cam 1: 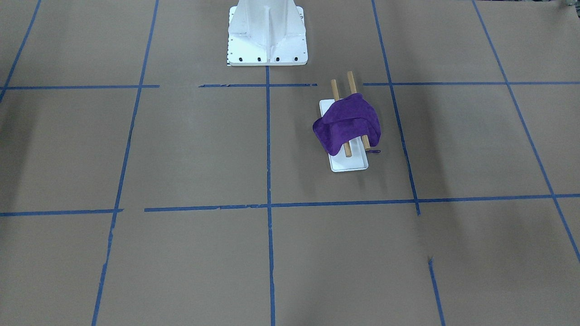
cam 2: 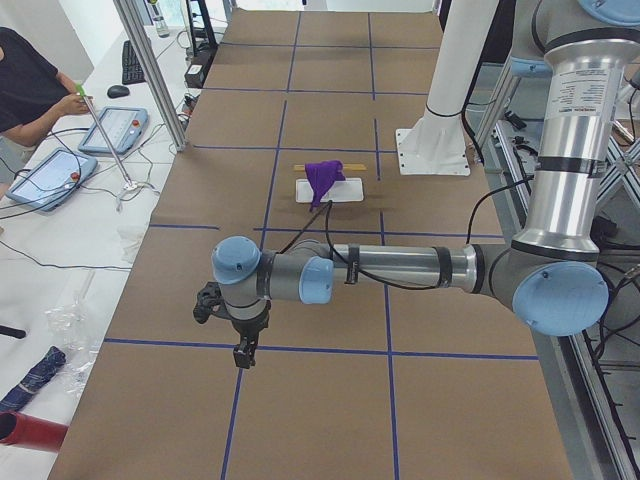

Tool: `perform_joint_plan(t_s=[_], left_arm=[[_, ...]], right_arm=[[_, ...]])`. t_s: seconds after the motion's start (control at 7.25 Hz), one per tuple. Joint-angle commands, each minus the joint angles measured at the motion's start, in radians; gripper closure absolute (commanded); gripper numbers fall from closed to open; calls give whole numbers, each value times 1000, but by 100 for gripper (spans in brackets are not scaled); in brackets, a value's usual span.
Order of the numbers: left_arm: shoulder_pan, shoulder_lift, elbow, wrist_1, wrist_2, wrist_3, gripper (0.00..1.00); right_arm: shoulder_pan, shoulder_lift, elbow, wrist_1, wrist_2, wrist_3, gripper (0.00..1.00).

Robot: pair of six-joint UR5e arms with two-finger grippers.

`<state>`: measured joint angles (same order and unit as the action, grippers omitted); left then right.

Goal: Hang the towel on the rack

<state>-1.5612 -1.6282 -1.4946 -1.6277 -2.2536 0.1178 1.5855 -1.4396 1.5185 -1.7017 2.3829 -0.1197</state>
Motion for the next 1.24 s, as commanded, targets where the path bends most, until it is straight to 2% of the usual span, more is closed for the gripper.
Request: perform_joint_plan(t_s=[0.0, 0.28, 0.69, 1.1], left_arm=[[-13, 10, 2, 5, -41, -18, 0], [-13, 1, -4, 5, -46, -75, 0], [-14, 2, -56, 60, -46, -76, 0], [-14, 4, -58, 69, -46, -76, 0]], right_arm=[[1, -13, -1, 74, -2, 81, 0], [-1, -63, -3, 195, -5, 153, 0], [-1, -64, -3, 195, -5, 161, 0], [-1, -64, -4, 191, -4, 161, 0]])
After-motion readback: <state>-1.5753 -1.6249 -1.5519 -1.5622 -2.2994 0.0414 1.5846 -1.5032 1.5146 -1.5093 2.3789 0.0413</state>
